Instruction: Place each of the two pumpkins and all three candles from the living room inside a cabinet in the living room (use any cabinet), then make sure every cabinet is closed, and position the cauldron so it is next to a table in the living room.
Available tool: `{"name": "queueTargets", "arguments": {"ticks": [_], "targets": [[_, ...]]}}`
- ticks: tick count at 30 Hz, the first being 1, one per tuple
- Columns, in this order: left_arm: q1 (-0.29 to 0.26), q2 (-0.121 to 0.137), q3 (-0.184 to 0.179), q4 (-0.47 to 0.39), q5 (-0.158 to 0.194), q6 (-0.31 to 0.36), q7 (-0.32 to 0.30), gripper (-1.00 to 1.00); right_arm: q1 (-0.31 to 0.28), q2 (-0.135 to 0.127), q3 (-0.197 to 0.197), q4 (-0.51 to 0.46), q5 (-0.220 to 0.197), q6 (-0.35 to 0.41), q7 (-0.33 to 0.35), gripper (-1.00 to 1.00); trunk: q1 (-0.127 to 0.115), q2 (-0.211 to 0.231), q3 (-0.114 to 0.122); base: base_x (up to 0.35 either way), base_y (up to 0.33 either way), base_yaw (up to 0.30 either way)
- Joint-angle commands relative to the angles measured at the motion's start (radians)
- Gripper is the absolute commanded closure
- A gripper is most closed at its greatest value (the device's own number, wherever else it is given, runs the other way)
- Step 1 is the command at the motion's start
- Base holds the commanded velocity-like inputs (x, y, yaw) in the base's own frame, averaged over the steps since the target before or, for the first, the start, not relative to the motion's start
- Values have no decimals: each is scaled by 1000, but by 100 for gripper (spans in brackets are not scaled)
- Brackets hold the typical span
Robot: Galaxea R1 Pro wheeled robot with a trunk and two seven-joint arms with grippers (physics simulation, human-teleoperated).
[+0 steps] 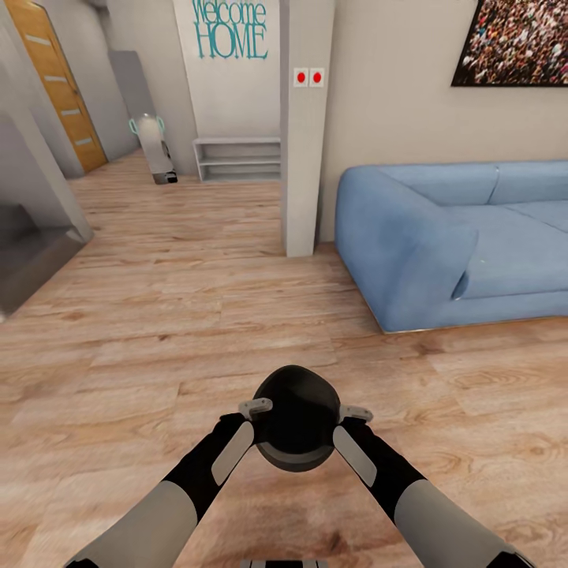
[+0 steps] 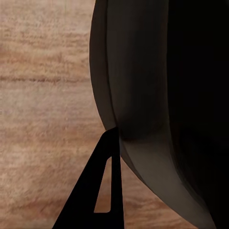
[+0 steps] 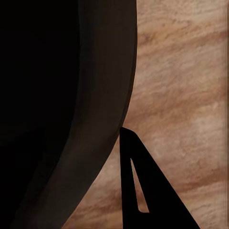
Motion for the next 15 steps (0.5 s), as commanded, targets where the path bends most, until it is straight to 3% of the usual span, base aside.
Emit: {"name": "queueTargets", "arguments": {"ticks": [1,5,15], "targets": [[0,1,-4,-1,-2,5,11,100,-2,0,6,-2,-21,-6,-7,100,-4,7,2,0,0,0],[-1,1,-4,-1,-2,5,11,100,-2,-1,5,-2,-21,-6,-7,100,-20,35,15,0,0,0],[0,2,-4,-1,1,6,11,100,-2,-2,4,-2,-21,-6,-7,100,-20,35,15,-14,8,-4]]}}
